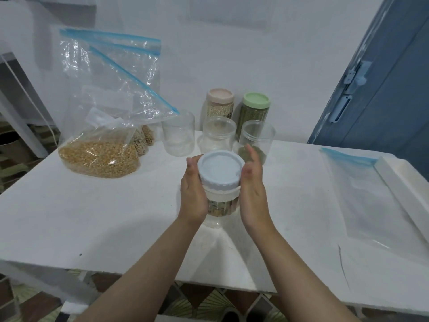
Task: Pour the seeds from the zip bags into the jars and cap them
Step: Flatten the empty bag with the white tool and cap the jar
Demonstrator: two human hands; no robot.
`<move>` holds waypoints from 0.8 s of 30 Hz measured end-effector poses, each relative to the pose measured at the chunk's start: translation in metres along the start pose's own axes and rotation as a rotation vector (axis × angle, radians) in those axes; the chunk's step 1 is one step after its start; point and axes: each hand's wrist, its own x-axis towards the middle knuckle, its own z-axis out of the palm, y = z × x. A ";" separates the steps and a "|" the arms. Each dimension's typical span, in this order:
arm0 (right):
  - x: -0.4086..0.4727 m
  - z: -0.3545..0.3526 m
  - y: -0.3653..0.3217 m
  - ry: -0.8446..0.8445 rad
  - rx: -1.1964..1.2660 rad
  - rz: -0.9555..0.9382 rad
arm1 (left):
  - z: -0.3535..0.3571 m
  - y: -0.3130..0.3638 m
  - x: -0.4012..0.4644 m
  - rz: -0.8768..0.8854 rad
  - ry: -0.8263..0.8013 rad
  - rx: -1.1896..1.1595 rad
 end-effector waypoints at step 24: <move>-0.007 -0.016 0.010 -0.016 -0.045 -0.026 | 0.002 0.001 -0.005 0.012 -0.006 0.039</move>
